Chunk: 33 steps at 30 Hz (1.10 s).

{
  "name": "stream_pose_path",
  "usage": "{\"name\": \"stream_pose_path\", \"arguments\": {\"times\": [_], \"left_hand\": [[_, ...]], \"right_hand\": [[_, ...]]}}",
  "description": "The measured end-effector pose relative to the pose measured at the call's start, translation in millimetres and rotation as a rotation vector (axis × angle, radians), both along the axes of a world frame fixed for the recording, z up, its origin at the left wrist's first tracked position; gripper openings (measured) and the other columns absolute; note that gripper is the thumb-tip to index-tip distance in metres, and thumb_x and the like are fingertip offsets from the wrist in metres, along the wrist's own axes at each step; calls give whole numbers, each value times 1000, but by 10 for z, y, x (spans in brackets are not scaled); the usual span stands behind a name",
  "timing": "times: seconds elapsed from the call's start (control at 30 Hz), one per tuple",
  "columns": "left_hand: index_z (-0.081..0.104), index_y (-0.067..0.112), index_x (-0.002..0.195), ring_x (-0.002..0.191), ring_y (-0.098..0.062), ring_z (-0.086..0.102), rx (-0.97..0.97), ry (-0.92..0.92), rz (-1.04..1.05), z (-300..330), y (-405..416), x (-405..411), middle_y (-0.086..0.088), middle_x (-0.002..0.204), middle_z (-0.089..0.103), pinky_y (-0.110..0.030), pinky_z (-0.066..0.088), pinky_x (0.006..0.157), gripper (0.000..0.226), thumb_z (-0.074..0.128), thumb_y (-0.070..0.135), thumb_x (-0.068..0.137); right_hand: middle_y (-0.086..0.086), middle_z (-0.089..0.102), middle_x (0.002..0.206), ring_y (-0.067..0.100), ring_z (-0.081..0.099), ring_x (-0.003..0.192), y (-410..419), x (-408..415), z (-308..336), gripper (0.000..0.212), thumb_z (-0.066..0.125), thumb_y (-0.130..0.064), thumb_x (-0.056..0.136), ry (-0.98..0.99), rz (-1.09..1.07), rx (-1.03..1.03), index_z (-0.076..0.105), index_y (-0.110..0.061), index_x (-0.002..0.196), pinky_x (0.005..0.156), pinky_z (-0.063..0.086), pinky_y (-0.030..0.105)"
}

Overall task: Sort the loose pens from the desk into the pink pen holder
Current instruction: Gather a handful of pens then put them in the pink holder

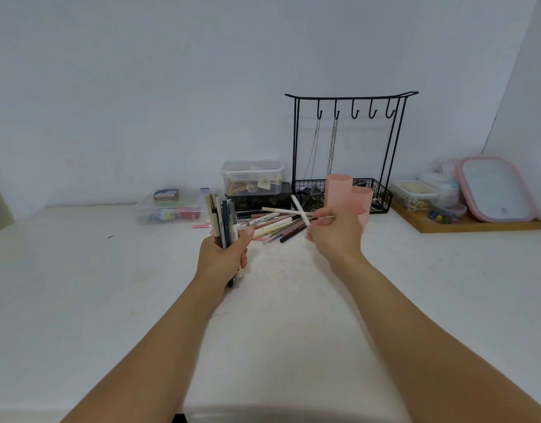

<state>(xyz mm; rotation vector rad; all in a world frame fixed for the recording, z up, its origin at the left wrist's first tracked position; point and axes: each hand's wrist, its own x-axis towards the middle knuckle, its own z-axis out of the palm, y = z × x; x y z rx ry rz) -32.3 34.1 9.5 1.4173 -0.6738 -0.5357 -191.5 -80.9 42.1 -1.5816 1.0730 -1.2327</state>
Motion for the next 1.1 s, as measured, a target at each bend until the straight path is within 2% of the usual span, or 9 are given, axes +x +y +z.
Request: {"name": "stream_pose_path", "arguments": {"times": [0.1,0.17,0.3,0.47,0.6,0.67,0.8,0.93,1.1], "left_hand": [[67,12,87,50,-18,47,-73,81,-40,11,-4,-9,2,52,50,-32,42,57,30,79,39,85],[69,13,86,49,-18,46,-106,100,-65,12,-8,-23,1,53,51,-30,41,54,28,80,38,83],[72,11,81,49,-16,50,-94,61,-43,-10,-1,-33,-4,58,58,-27,42,48,28,88,33,75],[65,10,68,46,-10,49,-52,-15,-27,-41,-33,-51,1,54,58,-22,41,45,29,92,21,71],[73,11,83,65,-18,66,-7,-47,13,-45,-46,-55,-7,73,72,-25,50,54,21,83,29,83],[73,13,88,71,-22,66,9,-32,30,-31,-43,-46,-10,81,73,-29,52,60,22,80,34,86],[70,10,83,70,-18,61,31,-41,10,-10,-17,-56,-3,73,71,-31,50,64,27,74,36,91],[70,13,88,64,-15,64,18,-75,3,-23,-11,-43,-2,66,69,-34,56,70,25,75,37,89],[67,9,81,56,-15,55,80,-175,7,12,8,-84,-4,61,63,-25,48,57,40,71,48,89]], "right_hand": [[22,70,101,31,72,81,246,106,26,29,71,15,79,-375,387,338,63,-3,100,81,62,40],[23,69,103,32,72,87,379,200,-57,31,72,13,79,-463,575,451,62,0,105,85,61,41],[19,73,95,30,72,87,460,340,-260,33,74,14,76,-333,696,407,66,-1,104,92,57,46],[15,72,83,25,70,81,412,348,-319,35,74,20,70,-242,641,256,67,1,98,86,59,37],[15,72,86,22,69,79,419,331,-313,36,79,14,70,-166,675,220,69,1,102,83,60,35],[8,71,91,17,67,80,325,321,-285,30,82,3,73,-5,576,63,72,-6,100,78,59,34],[5,60,126,26,58,109,-162,-10,-132,37,68,-15,87,500,-21,-431,62,-14,123,89,47,36],[6,37,150,38,41,121,-559,-434,-185,55,57,-23,93,864,-81,-283,37,-17,144,88,44,44],[12,50,136,37,48,113,-620,-407,-222,48,53,-11,91,839,-121,-319,44,-19,137,79,41,38]]}}
